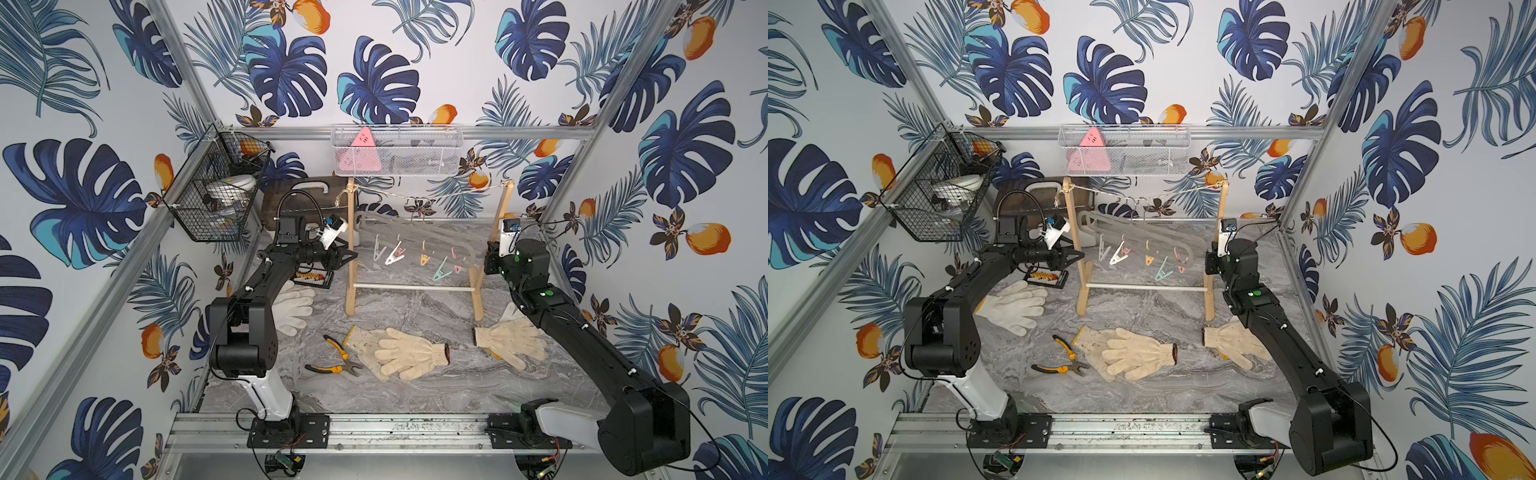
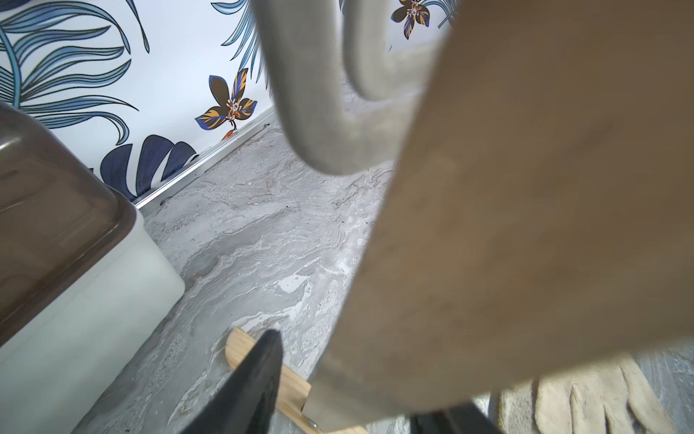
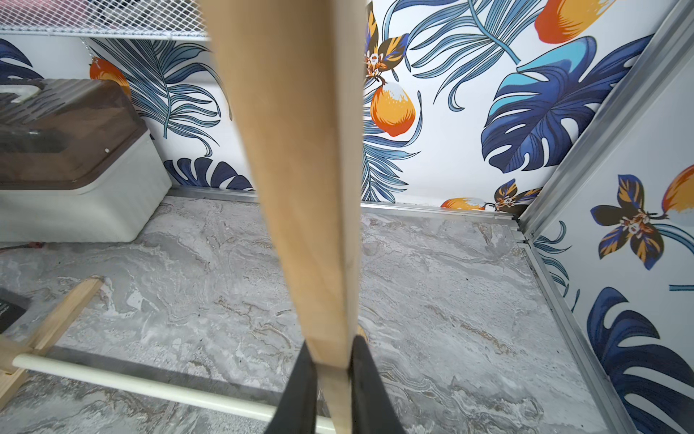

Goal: Clip the gloves onto a hanger to dry
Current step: Move the clothesline to the center of the board.

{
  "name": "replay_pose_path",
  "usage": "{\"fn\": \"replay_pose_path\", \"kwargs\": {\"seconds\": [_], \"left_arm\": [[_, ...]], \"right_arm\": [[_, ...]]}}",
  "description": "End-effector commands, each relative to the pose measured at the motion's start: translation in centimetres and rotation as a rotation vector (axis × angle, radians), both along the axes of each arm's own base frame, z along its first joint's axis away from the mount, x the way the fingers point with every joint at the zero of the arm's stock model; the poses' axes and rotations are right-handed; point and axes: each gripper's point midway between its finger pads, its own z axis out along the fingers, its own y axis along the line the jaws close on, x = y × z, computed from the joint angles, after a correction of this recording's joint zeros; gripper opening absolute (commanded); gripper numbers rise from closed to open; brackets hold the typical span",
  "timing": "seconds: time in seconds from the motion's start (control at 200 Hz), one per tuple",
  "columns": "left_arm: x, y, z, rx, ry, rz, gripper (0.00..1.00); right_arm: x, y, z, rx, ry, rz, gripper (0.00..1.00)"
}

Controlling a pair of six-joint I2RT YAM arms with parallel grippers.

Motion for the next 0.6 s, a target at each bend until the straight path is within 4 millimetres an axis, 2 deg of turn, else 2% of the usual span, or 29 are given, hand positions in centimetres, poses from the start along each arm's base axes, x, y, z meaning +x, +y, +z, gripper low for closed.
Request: {"fn": "replay_pose_path", "kwargs": {"seconds": [0.0, 0.08, 0.19, 0.275, 0.475, 0.595], "left_arm": [[0.1, 0.2, 0.4, 0.010, -0.030, 0.012, 0.68], [0.1, 0.4, 0.4, 0.013, -0.022, 0.030, 0.73], [-0.1, 0.6, 0.4, 0.018, -0.017, 0.053, 0.90], [-0.1, 1.0, 0.3, 0.025, -0.022, 0.085, 0.98], [0.2, 1.6, 0.0, 0.038, -0.017, 0.119, 0.99], [0.0, 1.7, 0.4, 0.031, -0.021, 0.134, 0.99]], "right_arm": [[-0.1, 0.9, 0.1, 0.045, 0.002, 0.033, 0.14], [-0.1, 0.9, -0.1, 0.045, 0.010, 0.030, 0.17], [-0.2, 0.9, -0.4, 0.047, 0.017, 0.031, 0.22], [-0.2, 0.9, -0.4, 0.048, 0.020, 0.027, 0.25], [-0.4, 0.4, 0.1, 0.041, 0.013, -0.005, 0.25], [-0.5, 0.1, 0.3, 0.042, 0.007, -0.019, 0.38]]}}
